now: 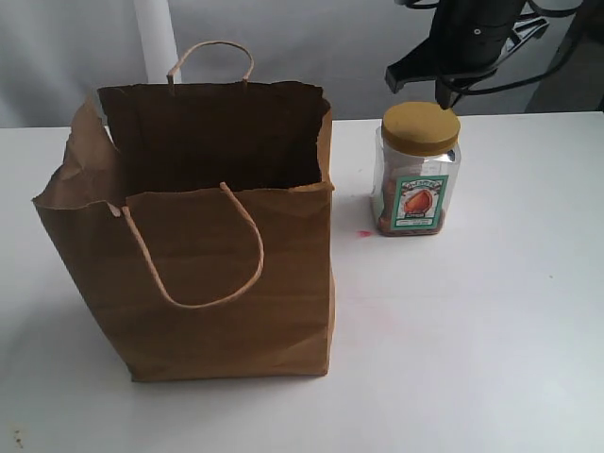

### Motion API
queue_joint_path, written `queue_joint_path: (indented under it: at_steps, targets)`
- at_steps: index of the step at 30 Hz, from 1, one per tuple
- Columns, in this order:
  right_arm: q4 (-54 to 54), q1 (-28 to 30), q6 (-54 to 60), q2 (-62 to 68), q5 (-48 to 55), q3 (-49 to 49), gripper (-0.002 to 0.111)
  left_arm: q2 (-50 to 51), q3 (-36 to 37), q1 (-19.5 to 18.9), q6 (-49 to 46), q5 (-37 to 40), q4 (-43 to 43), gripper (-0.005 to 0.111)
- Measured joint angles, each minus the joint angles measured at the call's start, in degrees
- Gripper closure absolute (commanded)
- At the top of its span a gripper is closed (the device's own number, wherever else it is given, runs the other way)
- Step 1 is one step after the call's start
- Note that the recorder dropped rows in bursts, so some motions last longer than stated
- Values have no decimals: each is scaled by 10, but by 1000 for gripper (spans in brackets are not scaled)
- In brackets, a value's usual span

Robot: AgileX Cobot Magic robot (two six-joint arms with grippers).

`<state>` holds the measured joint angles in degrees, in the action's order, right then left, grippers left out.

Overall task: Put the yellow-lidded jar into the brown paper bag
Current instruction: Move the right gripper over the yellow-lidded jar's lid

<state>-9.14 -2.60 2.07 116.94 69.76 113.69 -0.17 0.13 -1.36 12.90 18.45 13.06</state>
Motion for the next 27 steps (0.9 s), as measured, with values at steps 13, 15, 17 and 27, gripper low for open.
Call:
queue_joint_path:
  at_steps: [13, 15, 17, 27]
  targets:
    - [7, 0, 6, 3, -25, 0, 58, 0, 0, 0, 0, 0, 0, 106]
    - [7, 0, 9, 3, -29, 0, 40, 0, 0, 0, 0, 0, 0, 106]
    - [7, 0, 9, 3, -29, 0, 23, 0, 0, 0, 0, 0, 0, 106]
    - [7, 0, 8, 3, -34, 0, 9, 0, 0, 0, 0, 0, 0, 106]
